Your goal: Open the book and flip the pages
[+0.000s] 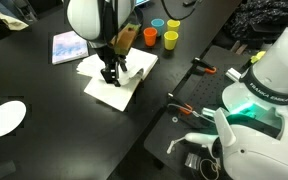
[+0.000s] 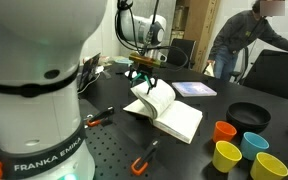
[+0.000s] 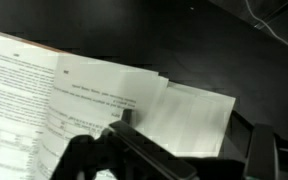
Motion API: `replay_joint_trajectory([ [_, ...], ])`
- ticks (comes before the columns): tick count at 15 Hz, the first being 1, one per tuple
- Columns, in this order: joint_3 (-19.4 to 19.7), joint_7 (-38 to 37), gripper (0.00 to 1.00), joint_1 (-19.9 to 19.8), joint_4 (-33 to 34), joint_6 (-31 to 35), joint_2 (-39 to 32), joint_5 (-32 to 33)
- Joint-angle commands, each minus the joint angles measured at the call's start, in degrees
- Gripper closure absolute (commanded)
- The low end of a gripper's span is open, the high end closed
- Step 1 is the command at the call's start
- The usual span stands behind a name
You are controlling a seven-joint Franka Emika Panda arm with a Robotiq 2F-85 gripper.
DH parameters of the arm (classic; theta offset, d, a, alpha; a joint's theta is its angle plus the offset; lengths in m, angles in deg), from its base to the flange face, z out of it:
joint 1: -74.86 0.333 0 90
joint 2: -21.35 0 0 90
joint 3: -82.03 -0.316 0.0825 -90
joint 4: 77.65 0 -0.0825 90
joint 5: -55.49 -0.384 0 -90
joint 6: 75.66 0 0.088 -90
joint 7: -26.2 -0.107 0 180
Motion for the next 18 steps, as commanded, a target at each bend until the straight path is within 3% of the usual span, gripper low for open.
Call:
replay_joint_trajectory([
  [1, -6.06, 13.75, 0.0, -6.41, 0.81, -0.86, -0.73, -10.44],
  [4, -8.73, 21.73, 0.0, -10.16, 1.24, -3.04, -0.58, -16.92],
  [8, -8.86, 27.04, 0.0, -12.96, 1.96, -6.03, -0.33, -22.22],
  [18, -0.72, 16.76, 0.0, -10.32, -0.07, -7.31, 4.36, -15.01],
])
